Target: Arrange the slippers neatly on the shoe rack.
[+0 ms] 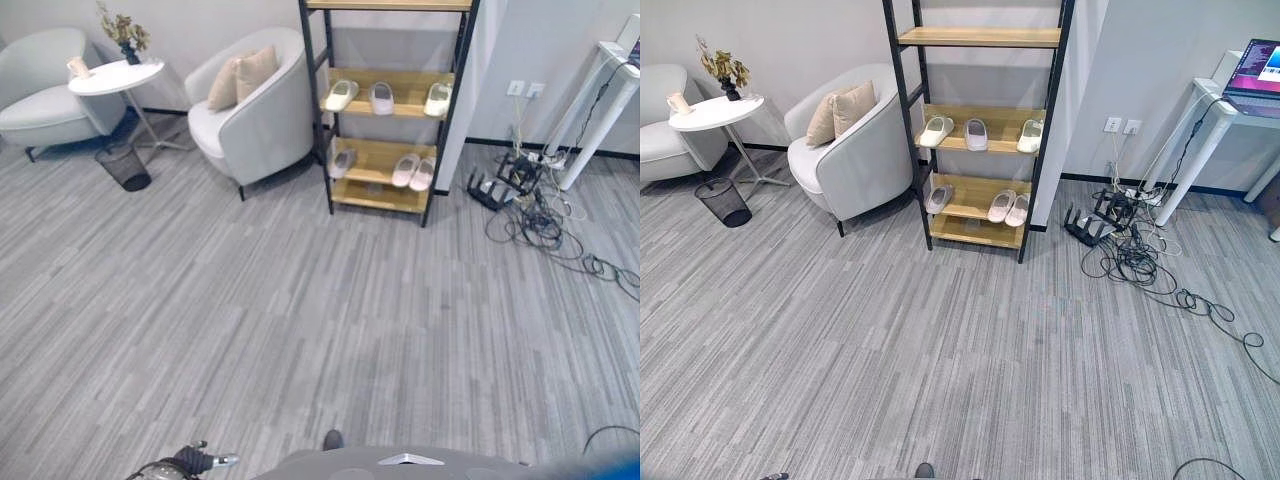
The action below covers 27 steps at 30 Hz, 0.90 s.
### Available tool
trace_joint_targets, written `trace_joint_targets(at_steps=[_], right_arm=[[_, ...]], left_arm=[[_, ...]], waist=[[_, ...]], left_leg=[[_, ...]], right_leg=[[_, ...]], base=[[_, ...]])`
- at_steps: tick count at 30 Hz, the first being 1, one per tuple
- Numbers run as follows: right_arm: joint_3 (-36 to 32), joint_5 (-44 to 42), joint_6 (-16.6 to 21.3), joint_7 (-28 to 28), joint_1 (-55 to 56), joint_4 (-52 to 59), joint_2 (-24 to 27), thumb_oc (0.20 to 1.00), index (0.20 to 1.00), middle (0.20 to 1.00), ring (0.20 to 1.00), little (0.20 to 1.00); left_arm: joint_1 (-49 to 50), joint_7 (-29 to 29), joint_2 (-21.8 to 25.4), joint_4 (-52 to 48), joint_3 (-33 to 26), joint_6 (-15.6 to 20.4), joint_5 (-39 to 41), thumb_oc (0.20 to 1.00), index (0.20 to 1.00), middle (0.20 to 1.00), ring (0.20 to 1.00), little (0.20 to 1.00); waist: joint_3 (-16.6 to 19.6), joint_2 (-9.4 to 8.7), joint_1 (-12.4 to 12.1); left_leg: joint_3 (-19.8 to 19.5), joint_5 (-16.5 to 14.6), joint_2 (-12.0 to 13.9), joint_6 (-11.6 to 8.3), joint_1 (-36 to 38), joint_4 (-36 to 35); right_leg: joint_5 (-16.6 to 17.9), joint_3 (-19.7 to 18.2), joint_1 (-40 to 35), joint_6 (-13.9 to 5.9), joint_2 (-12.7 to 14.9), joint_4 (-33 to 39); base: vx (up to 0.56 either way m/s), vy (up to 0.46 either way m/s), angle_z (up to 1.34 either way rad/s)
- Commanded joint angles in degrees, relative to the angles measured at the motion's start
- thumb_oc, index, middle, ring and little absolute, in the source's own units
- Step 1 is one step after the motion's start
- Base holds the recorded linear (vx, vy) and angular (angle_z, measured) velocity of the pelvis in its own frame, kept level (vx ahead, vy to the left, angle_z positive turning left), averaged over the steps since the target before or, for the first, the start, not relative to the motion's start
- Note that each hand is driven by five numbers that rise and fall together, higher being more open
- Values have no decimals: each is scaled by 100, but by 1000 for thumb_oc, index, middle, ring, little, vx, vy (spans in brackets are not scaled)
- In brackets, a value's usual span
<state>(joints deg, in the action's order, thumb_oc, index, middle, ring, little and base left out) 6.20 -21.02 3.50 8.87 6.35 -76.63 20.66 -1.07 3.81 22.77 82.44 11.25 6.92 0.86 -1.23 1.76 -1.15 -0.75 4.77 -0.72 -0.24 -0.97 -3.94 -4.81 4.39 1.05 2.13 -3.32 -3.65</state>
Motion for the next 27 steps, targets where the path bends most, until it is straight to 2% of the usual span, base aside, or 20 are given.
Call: trace_joint_targets(at_steps=[1,3,6,10,11,12,14,15,16,17,18,19,20,21,24,25,26,27], right_arm=[[445,95,41,68,38,306,-216,1000,1000,1000,1000,1000],[512,-57,111,198,221,432,-290,1000,1000,1000,1000,1000],[461,139,33,-105,-187,65,-323,1000,1000,1000,1000,1000],[475,224,87,-176,-372,105,-291,1000,1000,1000,1000,1000],[489,228,87,-175,-390,114,-290,1000,1000,1000,1000,1000],[493,223,68,-162,-435,100,-255,1000,1000,1000,1000,1000],[463,201,24,-173,-449,-2,-209,1000,1000,1000,1000,1000],[459,226,-6,-177,-448,-78,-161,1000,1000,1000,1000,1000],[518,310,-46,-179,-406,-156,-134,1000,1000,1000,1000,1000],[519,310,-46,-179,-404,-156,-135,1000,1000,1000,1000,1000],[554,316,-51,-173,-401,-145,-167,1000,1000,1000,1000,1000],[649,290,-9,-162,-444,9,-291,1000,1000,1000,1000,1000],[701,327,15,-159,-464,85,-340,1000,1000,1000,1000,1000],[742,447,20,-132,-530,151,-383,1000,1000,1000,1000,1000],[750,500,28,-161,-614,284,-438,1000,1000,1000,1000,1000],[646,415,3,-154,-680,387,-486,1000,1000,1000,1000,1000],[631,391,5,-142,-691,366,-498,1000,1000,1000,1000,1000],[622,376,-7,-143,-742,393,-512,1000,1000,1000,1000,1000]], left_arm=[[-294,-85,92,132,-156,13,-259,1000,1000,1000,1000,1000],[-353,-109,-39,-45,-120,22,-205,1000,1000,1000,1000,1000],[-371,-194,-538,-219,21,81,72,1000,1000,1000,1000,1000],[-495,-276,-742,-340,378,99,-35,1000,1000,1000,1000,1000],[-485,-262,-792,-370,404,89,-13,1000,1000,1000,1000,1000],[-512,-211,-869,-467,475,86,141,1000,1000,1000,1000,1000],[-605,-208,-927,-558,666,90,87,1000,1000,1000,1000,1000],[-625,-199,-951,-568,790,85,11,1000,1000,1000,1000,1000],[-565,-146,-964,-557,855,72,-48,1000,1000,1000,1000,1000],[-562,-146,-962,-559,856,71,-48,1000,1000,1000,1000,1000],[-481,-123,-949,-503,801,54,-50,1000,1000,1000,1000,1000],[-357,-117,-949,-395,734,60,-74,1000,1000,1000,1000,1000],[-272,-109,-946,-277,698,23,-140,1000,1000,1000,1000,1000],[-115,-92,-949,-110,610,-16,-303,1000,1000,1000,1000,1000],[61,-128,-897,56,442,-88,-448,1000,1000,1000,1000,1000],[97,-76,-783,90,195,-113,-297,1000,1000,1000,1000,1000],[98,-97,-721,65,135,-101,-200,1000,1000,1000,1000,1000],[50,-100,-684,46,131,-103,-179,1000,1000,1000,1000,1000]], waist=[[40,-347,38],[1,-339,60],[-162,-279,119],[-406,-217,188],[-469,-235,193],[-663,-309,177],[-877,-344,142],[-957,-372,132],[-988,-362,51],[-989,-368,49],[-963,-339,-58],[-1013,-340,-238],[-979,-362,-325],[-861,-384,-367],[-725,-466,-435],[-590,-582,-466],[-555,-626,-490],[-544,-692,-472]], left_leg=[[-372,-236,112,-223,6,-106],[-390,-218,130,-235,-31,-106],[-405,-215,140,-221,-46,-106],[-353,-205,251,-197,-71,-106],[-316,-304,256,-192,-166,130],[-186,-564,202,-248,-638,1084],[-79,-430,109,-305,-1235,2054],[-17,-360,100,-298,-1508,2315],[72,-422,86,-240,-1981,2239],[77,-434,81,-237,-1977,2248],[45,-293,53,-238,-2144,1947],[-12,79,98,-315,-2274,1420],[-88,169,113,-326,-2385,1247],[-135,138,128,-283,-2210,1035],[-120,152,-9,-182,-2211,1163],[-2,-38,-143,-62,-2197,1431],[37,-163,-234,32,-2133,1479],[100,-331,-333,131,-2037,1491]], right_leg=[[328,63,-290,-676,390,865],[323,56,-258,-662,379,865],[345,28,-226,-612,367,825],[113,-36,132,-496,342,231],[44,-66,189,-467,351,81],[-83,-135,267,-416,407,-178],[-194,-65,247,-363,477,-323],[-283,-33,204,-347,509,-340],[-468,-34,94,-359,503,-319],[-479,-37,89,-361,509,-324],[-520,-75,-56,-385,456,-246],[-585,-196,-375,-399,413,-168],[-600,-269,-528,-411,400,-101],[-678,-361,-675,-477,397,-49],[-664,-470,-839,-558,548,-16],[-550,-507,-854,-696,738,-151],[-357,-542,-745,-781,798,-418],[7,-590,-621,-908,876,-814]], base=[[23,-35,-1],[41,-63,-1],[22,-46,2],[-2,-40,-6],[15,-99,-4],[25,-107,-2],[54,-109,-1],[265,-64,13],[258,-27,22],[356,18,41],[443,80,33],[592,116,14],[647,176,-48],[527,173,-59],[392,163,-51],[619,293,-82],[626,318,-56],[371,238,-2]])
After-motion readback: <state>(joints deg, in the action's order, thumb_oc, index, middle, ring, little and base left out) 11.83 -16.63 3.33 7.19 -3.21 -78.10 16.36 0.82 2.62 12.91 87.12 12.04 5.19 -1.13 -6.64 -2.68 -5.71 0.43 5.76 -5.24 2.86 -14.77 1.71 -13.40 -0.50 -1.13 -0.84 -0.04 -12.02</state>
